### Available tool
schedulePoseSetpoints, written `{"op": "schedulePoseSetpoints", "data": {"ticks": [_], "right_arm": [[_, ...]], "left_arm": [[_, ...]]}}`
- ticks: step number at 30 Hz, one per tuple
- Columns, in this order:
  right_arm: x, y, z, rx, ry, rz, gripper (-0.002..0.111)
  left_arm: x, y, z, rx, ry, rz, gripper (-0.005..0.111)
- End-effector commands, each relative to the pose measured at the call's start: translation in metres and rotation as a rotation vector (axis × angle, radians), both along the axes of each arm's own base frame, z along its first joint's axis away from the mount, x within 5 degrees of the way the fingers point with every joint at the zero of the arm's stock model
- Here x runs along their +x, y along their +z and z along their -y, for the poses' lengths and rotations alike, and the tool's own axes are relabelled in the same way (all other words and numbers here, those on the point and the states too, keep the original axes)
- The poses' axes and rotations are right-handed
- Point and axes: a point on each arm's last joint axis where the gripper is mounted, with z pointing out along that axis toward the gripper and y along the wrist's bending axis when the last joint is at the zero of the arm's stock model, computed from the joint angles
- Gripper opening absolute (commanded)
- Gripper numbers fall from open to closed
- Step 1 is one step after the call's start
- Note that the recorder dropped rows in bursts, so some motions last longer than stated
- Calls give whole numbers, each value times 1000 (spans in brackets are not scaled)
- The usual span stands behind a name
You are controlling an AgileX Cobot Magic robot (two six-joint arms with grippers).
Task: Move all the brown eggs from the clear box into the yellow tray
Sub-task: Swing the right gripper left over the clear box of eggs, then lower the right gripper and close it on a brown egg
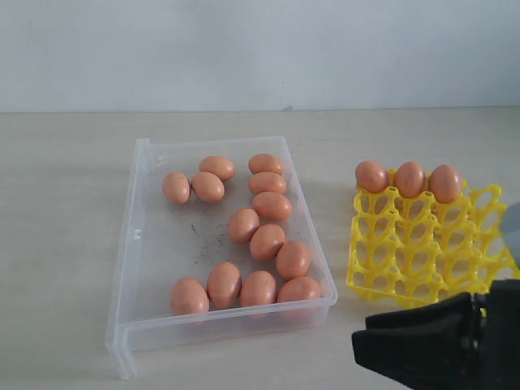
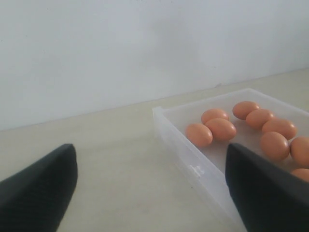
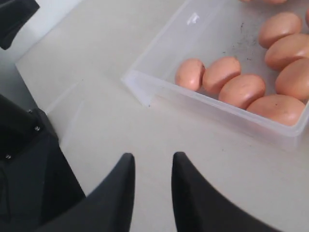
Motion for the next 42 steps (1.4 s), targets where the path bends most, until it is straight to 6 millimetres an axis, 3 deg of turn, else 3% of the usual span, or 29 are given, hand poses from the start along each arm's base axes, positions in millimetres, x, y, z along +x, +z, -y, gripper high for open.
{"op": "schedulePoseSetpoints", "data": {"ticks": [1,7,11,17,23,27,29,31,34,42], "right_arm": [[26,6,-12,-46,48,24,23],[64,23,-49,-148,85,163,23],[82,31,-87,-215,170,261,26],[130,10,-123,-353,-30,270,46],[160,-12,-144,-439,-12,311,46],[170,-30,-147,-543,41,388,46],[178,-36,-142,-597,-61,385,46],[185,-40,-133,-560,-298,244,46],[186,-44,-126,-547,-454,120,46],[180,-44,-139,-310,-519,-141,46]], "left_arm": [[0,0,0,-15,-3,4,78],[0,0,0,-15,-3,4,78],[0,0,0,-15,-3,4,78],[0,0,0,-15,-3,4,78],[0,0,0,-15,-3,4,78],[0,0,0,-15,-3,4,78],[0,0,0,-15,-3,4,78],[0,0,0,-15,-3,4,78],[0,0,0,-15,-3,4,78],[0,0,0,-15,-3,4,78]]}}
